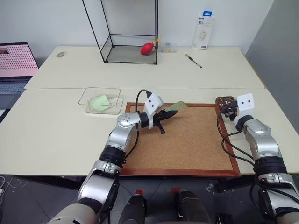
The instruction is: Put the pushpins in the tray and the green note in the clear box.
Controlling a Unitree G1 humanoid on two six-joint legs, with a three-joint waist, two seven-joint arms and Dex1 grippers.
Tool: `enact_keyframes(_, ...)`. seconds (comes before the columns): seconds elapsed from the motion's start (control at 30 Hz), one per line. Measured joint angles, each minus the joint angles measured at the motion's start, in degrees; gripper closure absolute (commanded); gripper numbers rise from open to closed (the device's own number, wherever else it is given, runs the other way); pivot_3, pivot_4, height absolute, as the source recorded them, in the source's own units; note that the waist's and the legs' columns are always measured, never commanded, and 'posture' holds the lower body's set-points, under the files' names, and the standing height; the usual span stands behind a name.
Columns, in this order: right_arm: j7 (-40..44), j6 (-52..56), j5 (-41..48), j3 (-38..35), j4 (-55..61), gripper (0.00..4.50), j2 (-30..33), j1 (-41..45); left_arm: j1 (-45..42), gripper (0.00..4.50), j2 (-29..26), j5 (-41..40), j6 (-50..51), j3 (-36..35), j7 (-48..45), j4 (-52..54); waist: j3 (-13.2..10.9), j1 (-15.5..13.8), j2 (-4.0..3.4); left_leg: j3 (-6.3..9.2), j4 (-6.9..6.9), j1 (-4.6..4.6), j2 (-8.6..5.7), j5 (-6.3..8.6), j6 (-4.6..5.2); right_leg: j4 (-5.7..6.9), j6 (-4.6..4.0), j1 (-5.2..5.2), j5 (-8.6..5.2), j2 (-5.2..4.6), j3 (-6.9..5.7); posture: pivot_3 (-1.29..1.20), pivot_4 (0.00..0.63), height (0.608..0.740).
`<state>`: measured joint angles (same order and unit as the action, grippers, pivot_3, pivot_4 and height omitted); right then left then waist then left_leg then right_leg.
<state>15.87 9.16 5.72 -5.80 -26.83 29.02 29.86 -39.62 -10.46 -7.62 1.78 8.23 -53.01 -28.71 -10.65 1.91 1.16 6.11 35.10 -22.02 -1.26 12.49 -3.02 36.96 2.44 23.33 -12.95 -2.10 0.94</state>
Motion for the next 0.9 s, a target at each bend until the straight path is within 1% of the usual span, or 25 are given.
enact_keyframes(0.03, 0.01, -0.18, 0.01, -0.11, 0.00, 1.74, -0.01, 0.02, 0.09, 4.50, -0.09, 0.00, 0.00, 0.00, 0.01, 0.00, 0.00, -0.01, 0.00, 0.00, 0.00, 0.00, 0.00, 0.00, 0.00, 0.00, 0.00, 0.00, 0.00, 0.00, 0.00, 0.00, 0.150, 0.740)
enact_keyframes(0.13, -0.02, -0.42, 0.05, -0.54, 0.42, 1.00, -0.09, 0.01, 0.27, 4.50, -0.31, 0.00, 0.00, 0.00, 0.05, 0.00, 0.00, -0.02, 0.00, 0.00, 0.00, 0.00, 0.00, 0.00, 0.00, 0.00, 0.00, 0.00, 0.00, 0.00, 0.01, 0.00, 0.150, 0.740)
enact_keyframes(0.17, -0.03, -0.42, 0.08, -0.93, 1.00, 0.90, -0.12, -0.02, 0.26, 4.50, -0.36, 0.00, 0.00, 0.00, 0.11, 0.00, 0.00, -0.02, 0.00, 0.00, 0.00, 0.00, 0.00, 0.00, 0.00, 0.00, 0.00, 0.00, 0.00, 0.00, 0.01, 0.00, 0.150, 0.740)
enact_keyframes(0.23, -0.01, -0.33, 0.16, -1.68, 2.70, 0.48, -0.11, -0.15, 0.25, 4.50, -0.45, 0.00, 0.02, -0.01, 0.36, 0.01, 0.00, -0.01, 0.00, 0.00, 0.00, 0.00, 0.00, 0.00, 0.00, 0.01, 0.00, 0.00, 0.00, 0.00, 0.00, 0.00, 0.150, 0.740)
enact_keyframes(0.27, 0.60, 0.50, 0.90, -2.33, 7.06, 0.44, -0.01, -1.91, 0.24, 4.50, -0.72, 0.00, 0.25, -0.05, 1.12, 0.44, 0.00, -0.05, 0.00, 0.02, 0.00, -0.01, 0.00, 0.00, 0.00, 0.01, 0.00, 0.00, 0.00, 0.00, 0.00, 0.00, 0.150, 0.740)
enact_keyframes(0.33, 2.11, 1.41, 2.40, -2.61, 11.77, 0.44, 0.23, -3.13, -0.06, 4.50, -2.00, 0.01, 0.58, -1.01, 2.24, 1.58, 0.00, 0.10, 0.00, -0.01, 0.01, 0.02, 0.00, 0.00, 0.00, 0.02, 0.00, -0.01, 0.00, 0.00, 0.02, 0.00, 0.150, 0.740)
enact_keyframes(0.37, 5.55, 1.91, 4.23, -2.21, 17.39, 0.44, 0.69, -5.95, -0.02, 4.50, -3.56, 0.07, 1.93, -1.30, 3.45, 3.55, 0.00, 0.04, 0.00, 0.07, 0.00, 0.00, 0.04, 0.00, 0.00, 0.01, 0.00, -0.01, 0.00, 0.03, -0.03, 0.00, 0.150, 0.740)
enact_keyframes(0.43, 10.70, 3.29, 7.25, -0.87, 24.75, 0.44, 0.94, -9.04, -0.05, 4.50, -8.03, 0.59, 4.29, -3.33, 5.53, 6.46, -0.01, 0.63, -0.01, 0.06, -0.02, 0.05, 0.07, 0.00, 0.00, 0.04, 0.00, -0.01, 0.00, 0.07, -0.01, 0.00, 0.150, 0.740)
enact_keyframes(0.5, 14.65, 5.22, 9.53, 0.96, 30.17, 0.44, 1.48, -10.14, 0.00, 4.50, -12.42, 1.38, 6.64, -4.98, 6.99, 8.65, -0.02, 1.14, -0.03, 0.05, -0.01, 0.08, 0.08, 0.00, 0.00, 0.06, 0.00, -0.01, 0.00, 0.07, 0.00, 0.00, 0.150, 0.740)
enact_keyframes(0.63, 20.94, 9.99, 13.03, 5.83, 39.02, 0.44, 1.98, -9.11, 1.02, 4.50, -19.92, 2.67, 10.81, -8.03, 9.77, 10.73, -0.02, 1.29, -0.02, 0.09, 0.01, 0.10, 0.08, 0.00, 0.00, 0.07, 0.01, -0.04, 0.00, 0.06, -0.05, 0.00, 0.150, 0.740)
enact_keyframes(0.77, 24.08, 14.69, 15.40, 9.58, 42.86, 0.44, 1.49, -5.78, 0.51, 4.50, -26.33, 4.99, 11.45, -10.01, 12.53, 8.10, -0.03, 1.03, 0.00, 0.14, 0.00, 0.06, 0.07, 0.00, -0.01, 0.02, 0.00, -0.03, 0.00, 0.05, -0.11, 0.00, 0.150, 0.740)
enact_keyframes(0.9, 25.89, 17.93, 15.91, 13.91, 43.54, 0.44, -0.51, -2.82, -2.29, 4.50, -31.67, 8.66, 8.67, -9.85, 13.40, -1.23, -0.04, 0.77, 0.00, 0.14, -0.01, 0.04, 0.05, 0.00, -0.01, 0.00, 0.00, -0.01, 0.00, 0.03, -0.12, 0.00, 0.150, 0.740)
